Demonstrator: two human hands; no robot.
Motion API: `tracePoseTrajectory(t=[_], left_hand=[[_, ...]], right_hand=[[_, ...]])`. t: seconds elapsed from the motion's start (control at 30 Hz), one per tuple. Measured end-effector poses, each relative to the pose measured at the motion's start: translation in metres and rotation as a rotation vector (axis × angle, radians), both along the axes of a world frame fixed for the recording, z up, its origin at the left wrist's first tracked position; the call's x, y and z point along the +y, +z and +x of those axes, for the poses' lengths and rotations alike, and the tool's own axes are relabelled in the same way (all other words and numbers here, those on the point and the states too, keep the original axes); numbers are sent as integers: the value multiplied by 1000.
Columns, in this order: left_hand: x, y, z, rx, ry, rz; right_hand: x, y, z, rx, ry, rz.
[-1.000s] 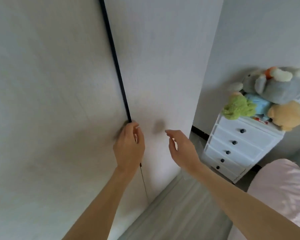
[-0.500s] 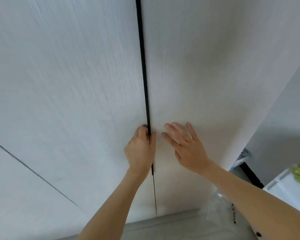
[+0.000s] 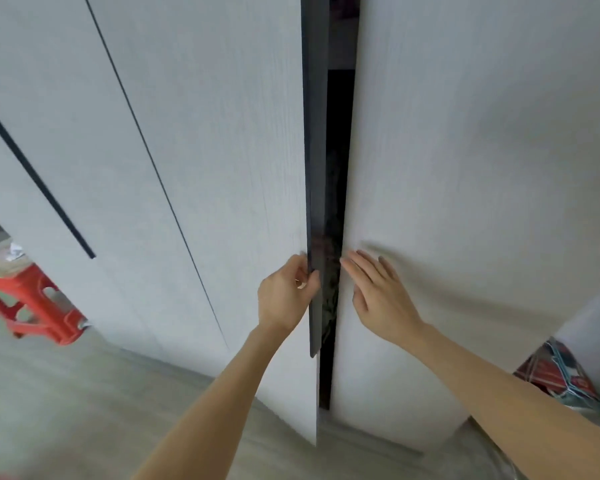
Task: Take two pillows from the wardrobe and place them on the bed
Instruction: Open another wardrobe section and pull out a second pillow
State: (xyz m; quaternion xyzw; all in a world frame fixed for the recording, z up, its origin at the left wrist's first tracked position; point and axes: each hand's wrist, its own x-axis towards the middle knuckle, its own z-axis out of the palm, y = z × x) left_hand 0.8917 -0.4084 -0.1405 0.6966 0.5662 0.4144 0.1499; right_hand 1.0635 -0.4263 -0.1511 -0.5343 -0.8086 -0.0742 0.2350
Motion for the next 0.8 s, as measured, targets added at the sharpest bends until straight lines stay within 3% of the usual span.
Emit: tracePoseTrajectory(t=[0.2,0.33,0.53,0.8], left_hand=[[-53,0,-52,-171,-72,-34],[-91,-5,-89,-158,-17,-13],[-138,-15,-158,-250,148,30],[-163,-21,-238,-138,545,5]], right_hand=[[-19,2,-51,237,309,-98],[-34,-7,-97,328,505,-119],[-40,-5,-160,188,770,-75],[-42,2,-269,-96,832,-80]])
